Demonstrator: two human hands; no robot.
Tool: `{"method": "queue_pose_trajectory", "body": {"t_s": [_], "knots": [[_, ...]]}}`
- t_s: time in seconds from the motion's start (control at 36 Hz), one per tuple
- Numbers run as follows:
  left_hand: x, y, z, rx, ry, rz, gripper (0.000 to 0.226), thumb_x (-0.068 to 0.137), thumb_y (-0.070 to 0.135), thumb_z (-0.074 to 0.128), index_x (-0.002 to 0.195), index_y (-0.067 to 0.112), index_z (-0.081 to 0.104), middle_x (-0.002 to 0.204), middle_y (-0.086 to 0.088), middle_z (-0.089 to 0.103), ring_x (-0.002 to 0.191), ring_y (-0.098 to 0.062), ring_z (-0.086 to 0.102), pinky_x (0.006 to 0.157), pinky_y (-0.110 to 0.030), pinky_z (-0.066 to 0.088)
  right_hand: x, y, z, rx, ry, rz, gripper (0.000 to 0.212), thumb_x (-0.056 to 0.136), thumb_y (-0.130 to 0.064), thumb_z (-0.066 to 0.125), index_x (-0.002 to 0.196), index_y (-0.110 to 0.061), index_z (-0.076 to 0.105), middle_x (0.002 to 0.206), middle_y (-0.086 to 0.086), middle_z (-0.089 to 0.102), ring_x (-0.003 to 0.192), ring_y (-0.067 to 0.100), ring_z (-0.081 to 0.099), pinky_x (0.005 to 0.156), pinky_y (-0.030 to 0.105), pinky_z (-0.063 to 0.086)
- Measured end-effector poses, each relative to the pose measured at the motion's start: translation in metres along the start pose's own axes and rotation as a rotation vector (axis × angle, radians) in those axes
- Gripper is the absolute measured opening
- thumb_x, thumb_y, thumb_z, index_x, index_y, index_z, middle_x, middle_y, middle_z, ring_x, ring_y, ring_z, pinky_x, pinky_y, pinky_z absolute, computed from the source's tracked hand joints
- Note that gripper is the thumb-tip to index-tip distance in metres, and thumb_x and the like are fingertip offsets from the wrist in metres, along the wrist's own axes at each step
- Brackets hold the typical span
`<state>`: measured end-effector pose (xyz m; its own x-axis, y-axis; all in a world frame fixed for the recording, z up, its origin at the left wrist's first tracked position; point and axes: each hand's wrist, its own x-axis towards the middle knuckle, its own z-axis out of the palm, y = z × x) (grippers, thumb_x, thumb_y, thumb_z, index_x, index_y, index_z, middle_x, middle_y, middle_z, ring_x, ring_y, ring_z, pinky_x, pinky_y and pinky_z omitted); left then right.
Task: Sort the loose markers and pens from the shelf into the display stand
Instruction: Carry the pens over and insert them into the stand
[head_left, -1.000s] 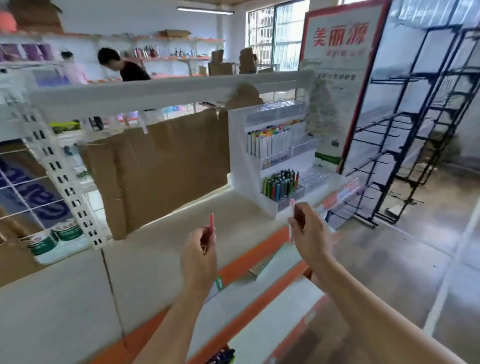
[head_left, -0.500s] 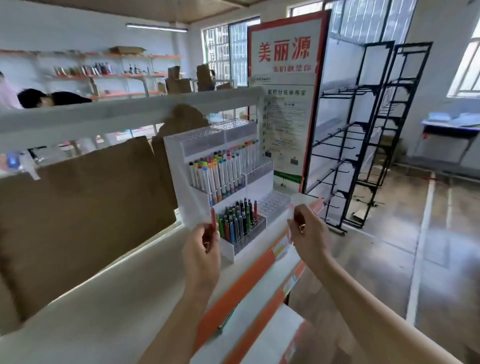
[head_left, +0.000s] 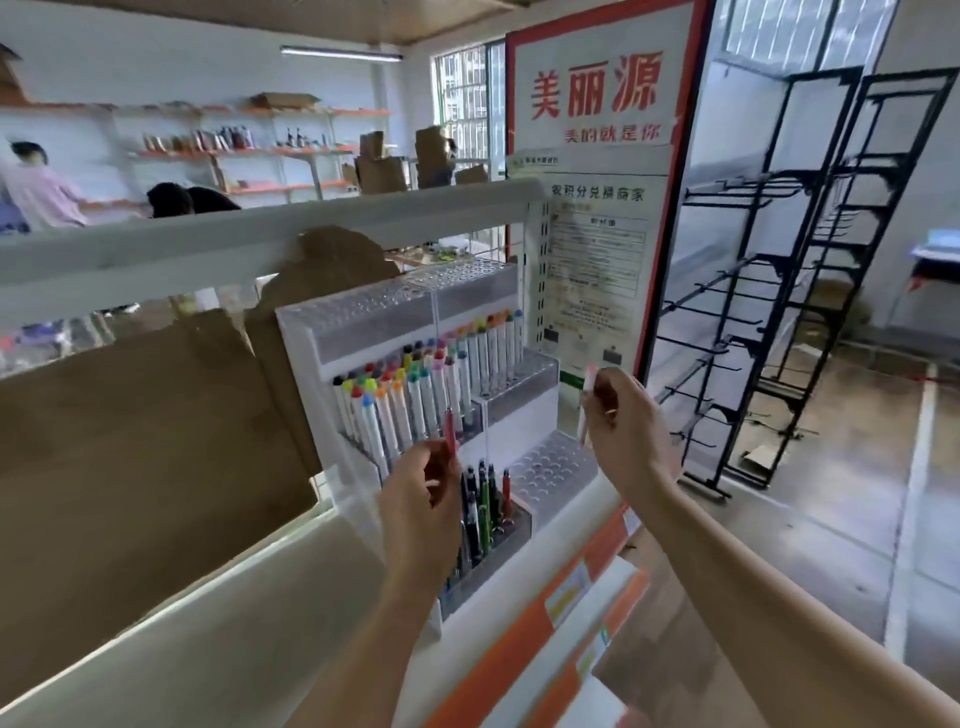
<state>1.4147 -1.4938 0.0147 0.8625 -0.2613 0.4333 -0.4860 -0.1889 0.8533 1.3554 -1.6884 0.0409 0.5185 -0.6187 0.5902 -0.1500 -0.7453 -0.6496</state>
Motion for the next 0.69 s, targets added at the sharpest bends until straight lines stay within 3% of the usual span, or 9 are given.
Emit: {"method": "queue_pose_trajectory", "body": {"t_s": [0.06,0.14,0.25,0.39,0.53,0.61,0.69], "knots": [[0.009,0.003,0.012,0.015,0.030,-0.003,0.009,0.094,0.012,0.055,0.099,0.015,0.062,0.089,0.003,0.063,0.077,-0.007,0.057,0.066,-0.022,0.048,0.023,0.007,0.004,0.033,-0.002,-0.033,0.009,0.093,-0.020,0.053,0.086,-0.016,0.052,0.072,-0.001,0.054,0.064,0.025,0.052,0.057,0.037,0.042],[0.020,0.008,0.033,0.029,0.091,0.014,0.009,0.094,0.011,0.055,0.094,0.017,0.061,0.081,0.002,0.061,0.068,-0.011,0.053,0.058,-0.019,0.040,0.056,0.016,0.010,0.065,-0.023,-0.079,0.008,0.094,-0.021,0.053,0.087,-0.020,0.049,0.072,-0.003,0.056,0.065,0.024,0.053,0.057,0.037,0.043],[0.031,0.016,0.060,0.059,0.180,-0.002,0.009,0.093,0.010,0.055,0.097,0.017,0.061,0.086,-0.001,0.064,0.073,-0.016,0.055,0.063,-0.025,0.042,0.095,0.024,0.015,0.158,0.010,-0.182,0.004,0.093,-0.012,0.056,0.091,-0.008,0.057,0.072,0.000,0.057,0.064,0.023,0.052,0.053,0.033,0.039],[0.038,0.030,0.087,0.152,0.274,-0.021,0.015,0.091,0.005,0.056,0.096,0.019,0.058,0.091,0.000,0.063,0.080,-0.009,0.056,0.068,-0.012,0.041,0.134,0.036,0.028,0.233,-0.048,-0.239,0.010,0.092,-0.013,0.057,0.102,-0.010,0.058,0.080,-0.004,0.058,0.068,0.017,0.052,0.050,0.026,0.033],[0.036,0.036,0.105,0.167,0.359,-0.027,0.011,0.092,0.008,0.056,0.094,0.019,0.058,0.085,0.005,0.061,0.076,-0.003,0.055,0.064,-0.011,0.043,0.155,0.040,0.046,0.323,-0.172,-0.238,0.004,0.092,-0.011,0.055,0.094,-0.015,0.054,0.080,-0.004,0.057,0.070,0.017,0.053,0.058,0.031,0.042],[0.035,0.036,0.111,0.207,0.387,-0.023,0.007,0.093,0.012,0.055,0.091,0.018,0.058,0.083,0.004,0.060,0.073,-0.006,0.054,0.063,-0.012,0.043,0.160,0.037,0.053,0.341,-0.226,-0.270,0.008,0.093,-0.011,0.053,0.091,-0.018,0.050,0.073,-0.008,0.054,0.061,0.010,0.051,0.053,0.026,0.041],[0.036,0.035,0.113,0.237,0.407,-0.032,0.006,0.093,0.014,0.054,0.091,0.017,0.059,0.081,0.005,0.060,0.072,-0.005,0.054,0.061,-0.011,0.041,0.163,0.037,0.061,0.303,-0.263,-0.317,0.004,0.093,-0.010,0.052,0.095,-0.014,0.050,0.073,-0.003,0.054,0.063,0.019,0.053,0.053,0.031,0.045]]}}
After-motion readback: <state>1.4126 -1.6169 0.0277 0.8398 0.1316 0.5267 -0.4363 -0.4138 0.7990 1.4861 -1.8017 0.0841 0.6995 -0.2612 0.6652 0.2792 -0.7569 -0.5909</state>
